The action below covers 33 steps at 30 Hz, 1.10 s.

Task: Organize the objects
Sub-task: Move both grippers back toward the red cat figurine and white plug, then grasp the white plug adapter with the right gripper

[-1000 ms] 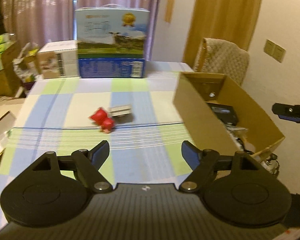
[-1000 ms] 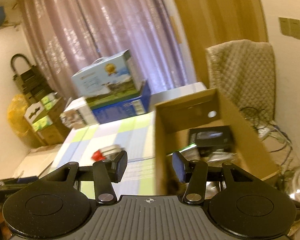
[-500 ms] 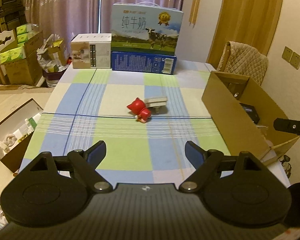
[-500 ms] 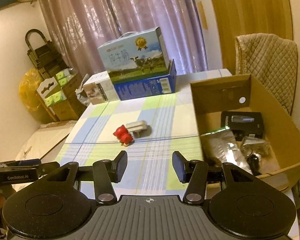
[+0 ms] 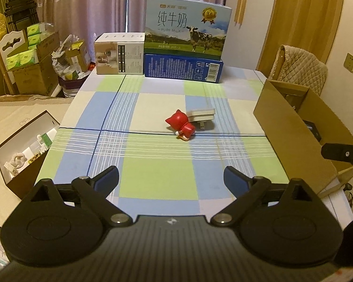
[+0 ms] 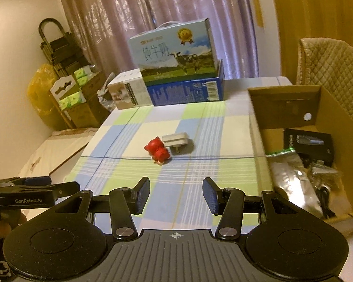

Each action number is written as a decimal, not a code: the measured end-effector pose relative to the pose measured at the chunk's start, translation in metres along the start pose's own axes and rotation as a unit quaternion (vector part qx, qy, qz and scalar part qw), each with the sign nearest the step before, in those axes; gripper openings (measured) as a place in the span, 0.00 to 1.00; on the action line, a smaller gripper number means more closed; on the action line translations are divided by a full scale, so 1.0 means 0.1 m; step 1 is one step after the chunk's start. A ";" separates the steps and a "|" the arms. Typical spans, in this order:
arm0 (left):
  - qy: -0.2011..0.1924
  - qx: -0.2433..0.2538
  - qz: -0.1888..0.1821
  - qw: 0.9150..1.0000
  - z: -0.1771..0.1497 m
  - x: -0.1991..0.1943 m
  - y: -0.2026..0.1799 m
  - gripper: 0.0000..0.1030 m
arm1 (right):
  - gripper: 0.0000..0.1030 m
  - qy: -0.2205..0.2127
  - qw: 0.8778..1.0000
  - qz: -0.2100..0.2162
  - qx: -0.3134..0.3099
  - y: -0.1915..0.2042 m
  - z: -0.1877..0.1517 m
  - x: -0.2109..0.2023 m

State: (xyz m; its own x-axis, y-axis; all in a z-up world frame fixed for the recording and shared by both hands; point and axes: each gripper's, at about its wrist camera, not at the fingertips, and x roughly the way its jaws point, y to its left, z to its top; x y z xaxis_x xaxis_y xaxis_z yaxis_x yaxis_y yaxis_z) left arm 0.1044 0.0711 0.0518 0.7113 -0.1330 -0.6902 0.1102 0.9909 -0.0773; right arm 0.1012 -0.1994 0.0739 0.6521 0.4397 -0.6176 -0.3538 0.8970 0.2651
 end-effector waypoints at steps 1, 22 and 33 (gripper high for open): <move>0.000 0.000 0.001 1.000 0.02 0.04 0.02 0.94 | 0.46 0.001 1.000 0.000 -0.003 0.01 0.02 0.06; 0.008 -0.004 0.025 1.000 0.45 1.56 0.39 0.99 | 0.59 0.030 0.997 0.005 -0.065 -0.05 0.33 1.92; 0.017 -0.013 0.048 0.999 0.55 2.18 0.53 0.99 | 0.66 0.042 0.996 0.013 -0.083 -0.13 0.46 2.60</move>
State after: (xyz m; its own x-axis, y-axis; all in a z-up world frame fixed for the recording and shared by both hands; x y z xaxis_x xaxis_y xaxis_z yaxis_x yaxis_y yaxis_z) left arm 0.3037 0.0930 -0.0632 0.6930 -0.0374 -0.7199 0.0247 0.9993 -0.0281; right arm 0.3057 -0.0946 -0.0561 0.5858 0.4516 -0.6730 -0.4802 0.8623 0.1606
